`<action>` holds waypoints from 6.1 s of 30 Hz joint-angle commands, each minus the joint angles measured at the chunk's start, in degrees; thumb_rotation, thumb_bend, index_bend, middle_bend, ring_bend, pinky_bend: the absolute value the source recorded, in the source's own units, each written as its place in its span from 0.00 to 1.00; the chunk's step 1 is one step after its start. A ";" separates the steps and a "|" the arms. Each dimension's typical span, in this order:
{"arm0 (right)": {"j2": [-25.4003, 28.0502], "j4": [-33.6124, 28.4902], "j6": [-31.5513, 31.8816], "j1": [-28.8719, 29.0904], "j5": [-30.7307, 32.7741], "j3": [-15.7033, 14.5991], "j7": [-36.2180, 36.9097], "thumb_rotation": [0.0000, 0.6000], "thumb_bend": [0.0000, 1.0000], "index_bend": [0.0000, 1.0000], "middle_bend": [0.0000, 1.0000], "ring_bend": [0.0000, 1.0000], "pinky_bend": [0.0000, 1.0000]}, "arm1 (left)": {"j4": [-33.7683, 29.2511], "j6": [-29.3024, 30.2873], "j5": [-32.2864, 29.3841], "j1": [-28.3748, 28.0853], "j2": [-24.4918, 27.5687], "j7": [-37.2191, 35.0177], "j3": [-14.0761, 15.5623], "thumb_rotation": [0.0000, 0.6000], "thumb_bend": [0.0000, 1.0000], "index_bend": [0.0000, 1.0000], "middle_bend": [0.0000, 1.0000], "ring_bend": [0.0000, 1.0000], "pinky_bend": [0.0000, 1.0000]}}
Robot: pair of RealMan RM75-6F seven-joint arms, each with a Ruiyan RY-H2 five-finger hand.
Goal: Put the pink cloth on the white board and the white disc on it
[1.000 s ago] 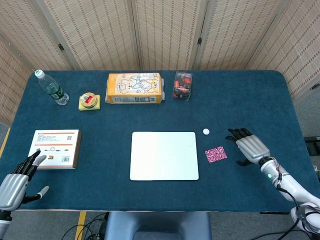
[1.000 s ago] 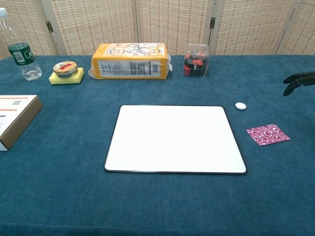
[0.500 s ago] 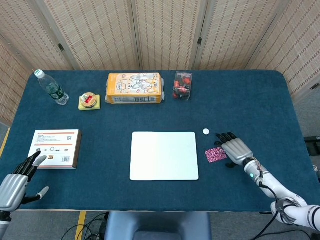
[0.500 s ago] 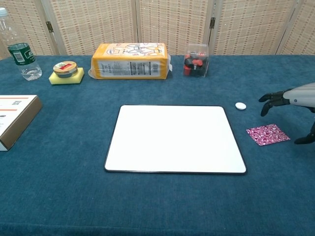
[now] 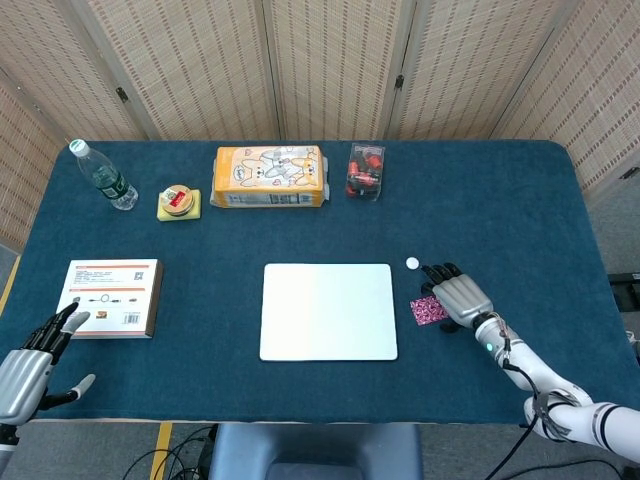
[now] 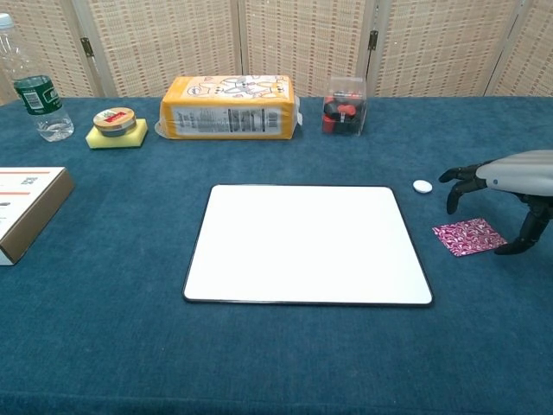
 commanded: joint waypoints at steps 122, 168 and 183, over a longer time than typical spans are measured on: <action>-10.18 14.14 -1.74 12.95 15.23 2.61 -4.08 1.00 0.14 0.34 0.05 0.00 0.00 | 1.28 -0.33 0.15 -0.32 0.10 -2.07 -0.09 1.00 0.29 0.00 0.04 0.10 0.22; -18.16 32.51 -10.20 13.87 5.71 4.59 8.53 1.00 0.16 0.47 0.10 0.00 0.00 | 1.80 -4.55 -2.35 -2.09 -1.10 -0.16 -0.46 1.00 0.29 0.00 0.04 0.10 0.22; -19.47 34.85 -11.30 14.41 4.37 5.36 10.17 1.00 0.18 0.54 0.13 0.00 0.00 | 2.83 -4.37 -1.95 -2.39 -1.40 -1.44 -0.49 1.00 0.29 0.00 0.04 0.10 0.22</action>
